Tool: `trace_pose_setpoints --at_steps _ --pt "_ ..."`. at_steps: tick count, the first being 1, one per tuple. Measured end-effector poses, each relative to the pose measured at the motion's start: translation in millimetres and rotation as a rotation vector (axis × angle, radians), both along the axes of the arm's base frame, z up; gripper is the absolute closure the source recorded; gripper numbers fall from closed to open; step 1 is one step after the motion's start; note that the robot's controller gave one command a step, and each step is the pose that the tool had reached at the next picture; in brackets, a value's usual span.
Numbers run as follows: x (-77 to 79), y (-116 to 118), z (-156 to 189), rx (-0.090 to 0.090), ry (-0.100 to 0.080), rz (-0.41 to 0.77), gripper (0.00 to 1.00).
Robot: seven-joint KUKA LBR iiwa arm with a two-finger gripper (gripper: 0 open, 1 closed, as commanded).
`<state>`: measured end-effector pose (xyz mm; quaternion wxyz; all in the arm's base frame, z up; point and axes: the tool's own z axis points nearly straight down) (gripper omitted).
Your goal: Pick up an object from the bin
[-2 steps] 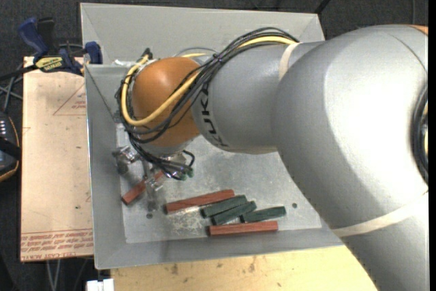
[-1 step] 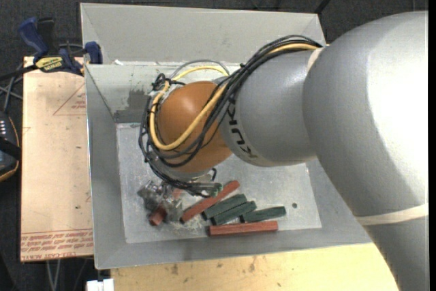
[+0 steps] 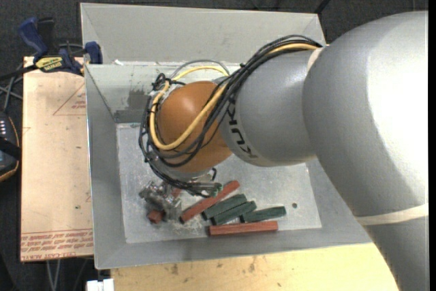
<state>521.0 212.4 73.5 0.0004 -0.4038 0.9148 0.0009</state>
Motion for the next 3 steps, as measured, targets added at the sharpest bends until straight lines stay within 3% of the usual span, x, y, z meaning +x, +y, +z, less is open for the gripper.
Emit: trace_pose_setpoints --at_steps 1,2,3 --pt "29.8 16 103 0.001 -0.002 0.012 1.00" --pt "29.8 16 103 0.001 -0.002 0.012 1.00" --pt "35.9 6 156 -0.001 0.003 0.025 1.00"
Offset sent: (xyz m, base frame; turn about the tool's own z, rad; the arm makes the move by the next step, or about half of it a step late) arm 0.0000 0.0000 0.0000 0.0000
